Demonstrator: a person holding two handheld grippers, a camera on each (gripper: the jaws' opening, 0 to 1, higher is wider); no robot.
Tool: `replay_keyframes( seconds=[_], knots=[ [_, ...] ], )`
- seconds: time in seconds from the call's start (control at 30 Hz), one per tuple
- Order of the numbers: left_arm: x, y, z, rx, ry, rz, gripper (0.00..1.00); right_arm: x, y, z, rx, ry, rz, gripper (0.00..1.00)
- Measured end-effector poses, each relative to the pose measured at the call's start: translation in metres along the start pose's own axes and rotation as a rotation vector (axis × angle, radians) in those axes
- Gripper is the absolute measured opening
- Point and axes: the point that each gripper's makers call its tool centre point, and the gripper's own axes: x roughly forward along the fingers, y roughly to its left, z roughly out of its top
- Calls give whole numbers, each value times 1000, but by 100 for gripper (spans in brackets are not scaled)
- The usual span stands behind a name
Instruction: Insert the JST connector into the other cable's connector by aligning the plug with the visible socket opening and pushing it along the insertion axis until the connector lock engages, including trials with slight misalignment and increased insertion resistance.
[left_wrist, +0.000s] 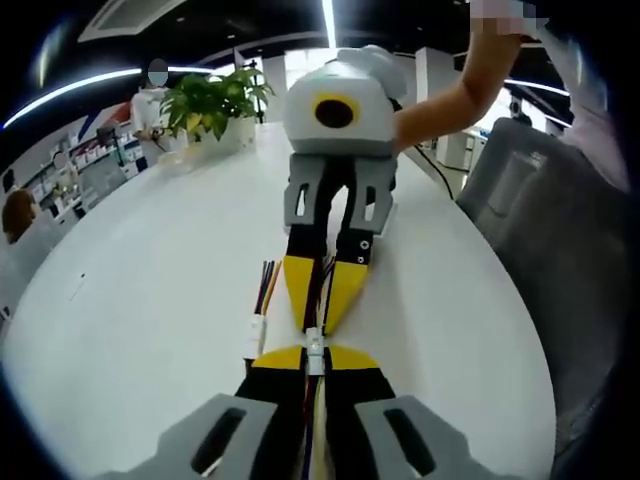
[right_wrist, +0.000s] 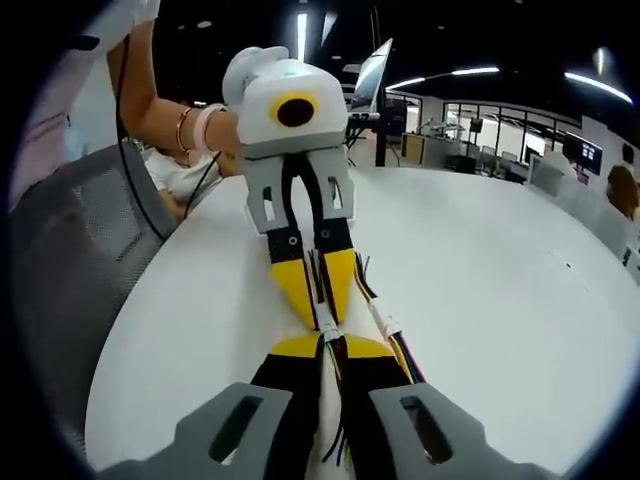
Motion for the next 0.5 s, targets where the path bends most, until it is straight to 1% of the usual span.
replay_keyframes(
  seconds=[0.2, 0.27, 0.47, 0.5],
  knots=[
    [0, 0, 1, 7, 0, -3, 0, 0, 0, 0, -14, 2, 0, 3],
    [0, 0, 1, 13, 1, -1, 0, 0, 0, -2, -25, 14, -3, 4],
    [-1, 0, 0, 20, 8, 4, 0, -2, 2, 2, -39, 14, -4, 4],
    [-2, 1, 0, 7, 7, 5, 0, 0, -4, -5, -22, 18, -16, 4]
  ],
)
